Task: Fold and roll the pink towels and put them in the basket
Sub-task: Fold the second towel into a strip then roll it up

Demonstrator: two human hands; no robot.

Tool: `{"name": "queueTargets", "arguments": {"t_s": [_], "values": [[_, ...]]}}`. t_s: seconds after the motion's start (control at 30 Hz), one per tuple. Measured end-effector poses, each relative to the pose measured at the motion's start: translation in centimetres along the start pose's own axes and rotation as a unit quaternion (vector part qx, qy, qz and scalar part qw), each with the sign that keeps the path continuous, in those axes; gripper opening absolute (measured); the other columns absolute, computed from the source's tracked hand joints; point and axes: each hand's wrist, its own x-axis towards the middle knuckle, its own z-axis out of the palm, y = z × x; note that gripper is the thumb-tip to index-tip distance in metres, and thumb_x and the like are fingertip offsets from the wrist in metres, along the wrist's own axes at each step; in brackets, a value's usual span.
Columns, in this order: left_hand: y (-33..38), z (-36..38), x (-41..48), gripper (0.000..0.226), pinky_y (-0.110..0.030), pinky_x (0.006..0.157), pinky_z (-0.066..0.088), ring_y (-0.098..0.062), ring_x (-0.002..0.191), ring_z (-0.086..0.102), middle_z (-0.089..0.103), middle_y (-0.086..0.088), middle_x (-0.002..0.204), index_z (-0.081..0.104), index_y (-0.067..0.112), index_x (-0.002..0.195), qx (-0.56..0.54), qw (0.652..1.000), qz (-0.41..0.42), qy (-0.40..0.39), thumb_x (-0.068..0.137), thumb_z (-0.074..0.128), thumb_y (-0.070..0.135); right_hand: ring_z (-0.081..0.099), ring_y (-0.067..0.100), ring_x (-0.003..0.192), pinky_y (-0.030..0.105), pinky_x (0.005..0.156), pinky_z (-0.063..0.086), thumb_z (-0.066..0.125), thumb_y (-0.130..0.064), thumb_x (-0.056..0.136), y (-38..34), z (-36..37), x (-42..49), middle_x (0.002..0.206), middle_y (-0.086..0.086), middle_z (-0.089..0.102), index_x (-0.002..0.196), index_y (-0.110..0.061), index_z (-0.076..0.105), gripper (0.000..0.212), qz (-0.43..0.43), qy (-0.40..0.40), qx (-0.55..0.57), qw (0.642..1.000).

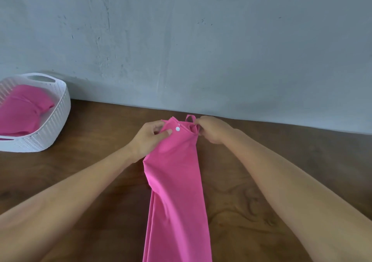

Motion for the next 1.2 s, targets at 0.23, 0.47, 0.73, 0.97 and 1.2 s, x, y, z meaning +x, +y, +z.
{"name": "queueTargets", "arguments": {"t_s": [0.23, 0.47, 0.73, 0.97, 1.2], "values": [[-2.5, -2.3, 3.0, 0.029, -0.048, 0.080, 0.054, -0.031, 0.082, 0.065, 0.066, -0.020, 0.093, 0.061, -0.005, 0.083, 0.111, 0.994, -0.016, 0.016, 0.096, 0.066, 0.021, 0.055, 0.020, 0.094, 0.038, 0.082, 0.045, 0.061, -0.026, 0.100, 0.3, -0.5, -1.9, 0.102, 0.000, 0.057, 0.104, -0.015, 0.064, 0.012, -0.002, 0.021, 0.040, 0.999], [-0.3, -2.5, 3.4, 0.030, -0.025, 0.083, 0.048, -0.006, 0.085, 0.066, 0.072, 0.006, 0.091, 0.073, 0.010, 0.093, 0.043, 0.996, -0.071, -0.038, 0.099, 0.064, 0.039, 0.056, 0.020, 0.087, 0.039, 0.080, 0.047, 0.061, -0.029, 0.100, -0.4, -0.4, -4.9, 0.094, -0.003, 0.058, 0.102, -0.014, 0.068, 0.017, -0.014, 0.051, 0.048, 0.997], [2.6, -2.7, 1.3, 0.024, -0.036, 0.093, 0.058, -0.026, 0.098, 0.073, 0.078, -0.008, 0.098, 0.077, 0.001, 0.092, 0.040, 0.999, 0.008, -0.002, 0.087, 0.081, 0.025, 0.056, 0.019, 0.086, 0.043, 0.081, 0.049, 0.062, -0.033, 0.099, -1.5, -0.4, -8.5, 0.094, -0.003, 0.059, 0.102, -0.018, 0.070, 0.018, -0.008, 0.115, 0.067, 0.991], [4.8, -3.8, -4.8, 0.016, -0.026, 0.092, 0.057, -0.019, 0.098, 0.074, 0.079, -0.004, 0.097, 0.080, 0.006, 0.096, 0.038, 0.997, 0.054, -0.028, 0.084, 0.081, 0.017, 0.052, 0.011, 0.077, 0.035, 0.069, 0.044, 0.065, -0.031, 0.097, -4.3, 1.3, -13.6, 0.088, -0.017, 0.050, 0.097, -0.019, 0.070, 0.014, -0.031, 0.207, 0.070, 0.975], [3.3, -3.5, -9.8, 0.019, -0.046, 0.091, 0.057, -0.029, 0.090, 0.075, 0.078, -0.010, 0.088, 0.078, 0.002, 0.082, 0.085, 0.994, 0.063, -0.039, 0.082, 0.083, 0.021, 0.055, 0.012, 0.080, 0.025, 0.067, 0.034, 0.066, -0.042, 0.095, -7.5, 5.3, -18.4, 0.092, -0.015, 0.059, 0.094, -0.018, 0.072, 0.025, -0.023, 0.233, 0.046, 0.971]]}}
